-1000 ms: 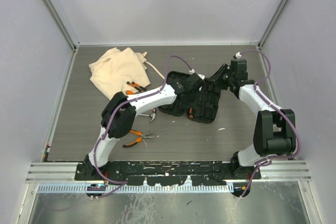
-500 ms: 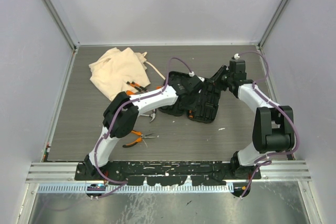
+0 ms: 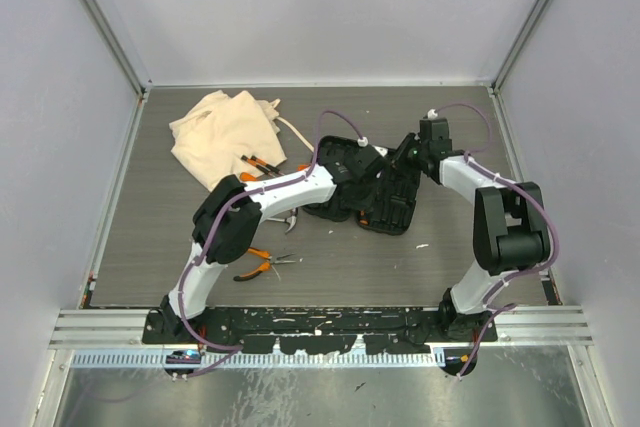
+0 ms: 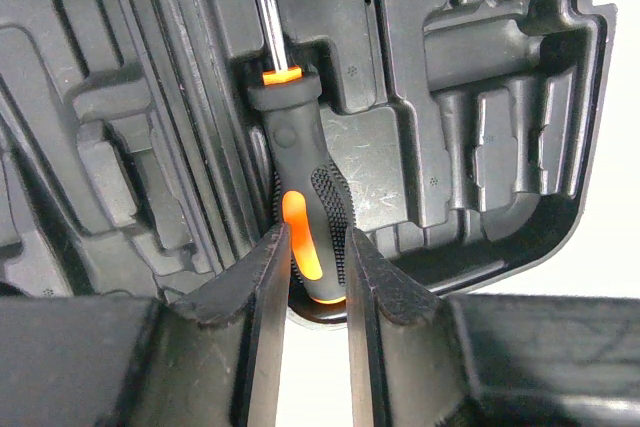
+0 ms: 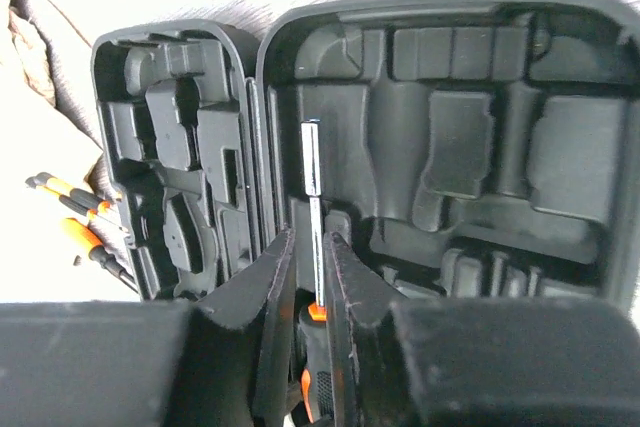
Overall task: Sort the tools into containers
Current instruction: Adjust the screwdriver in the storage box.
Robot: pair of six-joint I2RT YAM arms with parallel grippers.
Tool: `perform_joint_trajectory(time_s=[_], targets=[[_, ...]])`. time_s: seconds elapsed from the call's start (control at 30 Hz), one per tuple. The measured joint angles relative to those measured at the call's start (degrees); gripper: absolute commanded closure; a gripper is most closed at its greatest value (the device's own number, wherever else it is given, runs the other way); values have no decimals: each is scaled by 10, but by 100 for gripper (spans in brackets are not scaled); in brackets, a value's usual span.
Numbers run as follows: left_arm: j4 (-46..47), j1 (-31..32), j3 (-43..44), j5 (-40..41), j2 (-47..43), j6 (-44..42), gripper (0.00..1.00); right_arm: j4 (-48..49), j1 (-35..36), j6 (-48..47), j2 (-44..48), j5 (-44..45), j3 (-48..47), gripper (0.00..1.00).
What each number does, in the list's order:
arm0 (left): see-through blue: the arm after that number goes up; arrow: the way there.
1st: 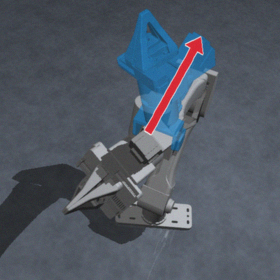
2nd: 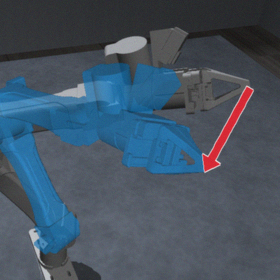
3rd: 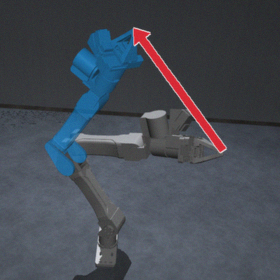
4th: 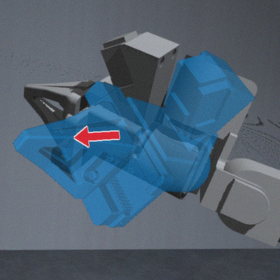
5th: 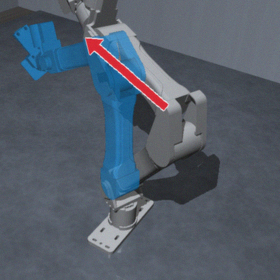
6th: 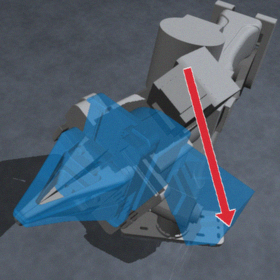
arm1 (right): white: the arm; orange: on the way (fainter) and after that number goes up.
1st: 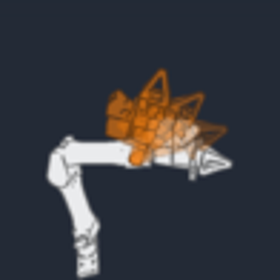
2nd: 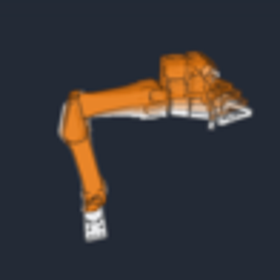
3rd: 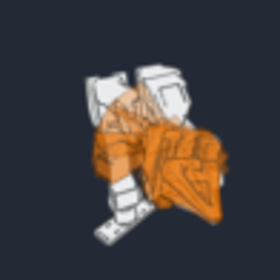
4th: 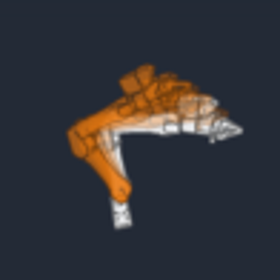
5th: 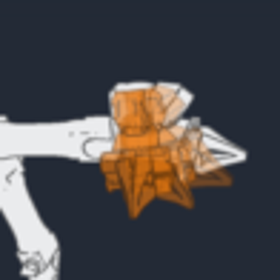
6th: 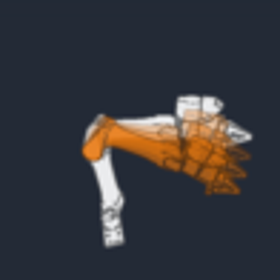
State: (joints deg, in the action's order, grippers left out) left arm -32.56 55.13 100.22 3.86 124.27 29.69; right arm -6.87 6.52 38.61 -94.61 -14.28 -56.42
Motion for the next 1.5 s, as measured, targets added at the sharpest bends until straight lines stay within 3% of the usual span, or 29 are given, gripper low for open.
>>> perform_joint_trajectory(time_s=[0.57,1.5], targets=[[3,0,-3,0,-2,9,74,-10,33,5,-89,33,-76,81],[19,0,-17,0,-10,10,77,-21,35,-5,-123,39,-91,85]])
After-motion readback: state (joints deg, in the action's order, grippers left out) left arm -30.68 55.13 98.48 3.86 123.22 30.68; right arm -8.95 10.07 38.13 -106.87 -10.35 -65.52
